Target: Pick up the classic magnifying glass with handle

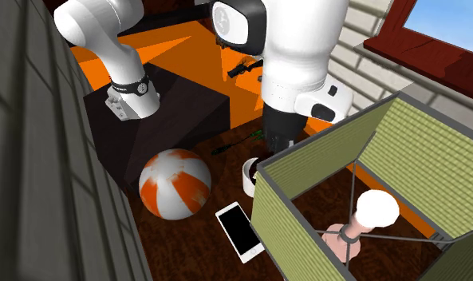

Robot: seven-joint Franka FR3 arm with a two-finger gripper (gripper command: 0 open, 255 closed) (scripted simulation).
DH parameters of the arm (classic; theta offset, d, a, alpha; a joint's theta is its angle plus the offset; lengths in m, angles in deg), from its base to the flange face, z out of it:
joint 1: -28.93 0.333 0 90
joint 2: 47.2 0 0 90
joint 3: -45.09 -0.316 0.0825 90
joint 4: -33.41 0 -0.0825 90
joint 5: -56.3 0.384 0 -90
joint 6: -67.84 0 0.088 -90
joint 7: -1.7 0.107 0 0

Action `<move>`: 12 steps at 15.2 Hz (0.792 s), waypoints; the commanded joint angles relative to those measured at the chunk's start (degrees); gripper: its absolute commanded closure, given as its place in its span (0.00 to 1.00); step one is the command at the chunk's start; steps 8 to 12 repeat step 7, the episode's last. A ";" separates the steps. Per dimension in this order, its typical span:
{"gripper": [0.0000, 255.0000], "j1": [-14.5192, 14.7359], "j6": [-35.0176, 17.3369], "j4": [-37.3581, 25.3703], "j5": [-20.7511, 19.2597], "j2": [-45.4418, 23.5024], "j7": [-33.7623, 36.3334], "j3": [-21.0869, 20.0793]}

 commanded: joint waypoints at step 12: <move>1.00 0.29 4.17 -2.05 -0.93 2.27 0.74 0.26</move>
